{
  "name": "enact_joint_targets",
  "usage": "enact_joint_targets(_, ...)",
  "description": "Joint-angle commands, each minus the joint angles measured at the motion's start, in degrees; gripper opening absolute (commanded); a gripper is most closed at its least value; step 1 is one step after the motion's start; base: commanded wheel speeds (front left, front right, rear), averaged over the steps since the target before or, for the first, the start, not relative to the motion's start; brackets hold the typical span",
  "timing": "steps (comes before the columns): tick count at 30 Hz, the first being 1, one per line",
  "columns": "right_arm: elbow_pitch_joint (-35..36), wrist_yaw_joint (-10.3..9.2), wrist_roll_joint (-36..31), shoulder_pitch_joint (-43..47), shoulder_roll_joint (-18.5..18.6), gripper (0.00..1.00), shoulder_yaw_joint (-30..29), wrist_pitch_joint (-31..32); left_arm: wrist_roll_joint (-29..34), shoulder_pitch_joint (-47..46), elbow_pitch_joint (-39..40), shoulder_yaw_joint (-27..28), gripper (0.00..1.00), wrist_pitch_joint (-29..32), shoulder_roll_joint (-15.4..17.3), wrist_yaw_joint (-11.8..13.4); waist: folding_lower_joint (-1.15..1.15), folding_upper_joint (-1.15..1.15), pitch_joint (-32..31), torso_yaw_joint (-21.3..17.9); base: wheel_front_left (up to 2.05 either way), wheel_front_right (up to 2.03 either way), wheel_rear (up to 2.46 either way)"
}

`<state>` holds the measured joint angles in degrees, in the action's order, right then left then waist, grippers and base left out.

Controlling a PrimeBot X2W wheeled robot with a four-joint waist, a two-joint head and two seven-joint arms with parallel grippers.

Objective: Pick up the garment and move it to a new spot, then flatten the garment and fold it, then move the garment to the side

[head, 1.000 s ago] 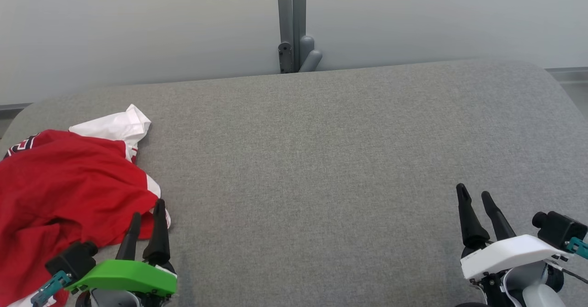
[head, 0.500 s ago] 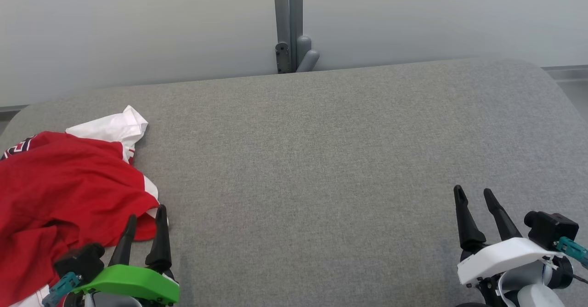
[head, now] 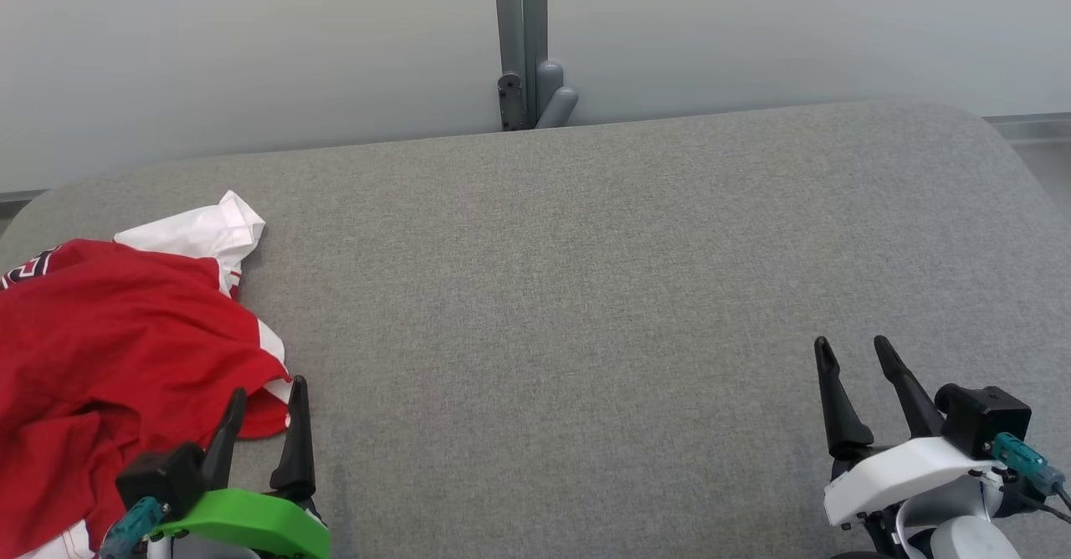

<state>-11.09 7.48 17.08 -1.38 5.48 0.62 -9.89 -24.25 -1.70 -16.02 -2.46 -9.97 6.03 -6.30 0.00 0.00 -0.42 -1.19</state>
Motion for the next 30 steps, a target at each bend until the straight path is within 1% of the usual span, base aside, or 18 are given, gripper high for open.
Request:
enact_joint_targets(1,0.58,0.01,-1.57,0.18,0.38,1.00,-0.02,-0.64,1.81,0.42,0.52,-0.22,1.00,-0.50,0.52,-0.23,0.00,0.00,0.02,-0.02,0.00,0.00,0.00)
enact_joint_targets(8,0.63,0.01,-4.35,0.36,0.81,1.00,-0.13,-1.66,6.08,0.57,0.35,-0.31,1.00,-1.55,0.52,-0.35,0.00,0.00,0.00,-0.06,0.00,0.00,0.00)
enact_joint_targets(18,0.23,0.02,-8.11,0.78,1.03,1.00,-1.14,-2.95,10.63,0.98,-0.49,0.15,1.00,-2.84,0.57,-0.53,0.00,0.00,-0.07,-0.10,0.00,0.00,0.00)
enact_joint_targets(23,0.21,0.02,-9.56,0.82,0.72,1.00,-1.36,-3.41,10.76,1.06,-1.70,1.17,1.00,-3.28,-0.23,-0.65,0.00,0.00,-0.04,-0.16,0.00,0.00,0.00)
enact_joint_targets(30,0.00,0.02,-10.61,1.06,0.15,1.00,-1.80,-4.11,12.70,0.74,-3.17,1.79,1.00,-4.01,-0.72,-0.78,0.00,0.00,0.01,-0.23,0.00,0.00,0.00)
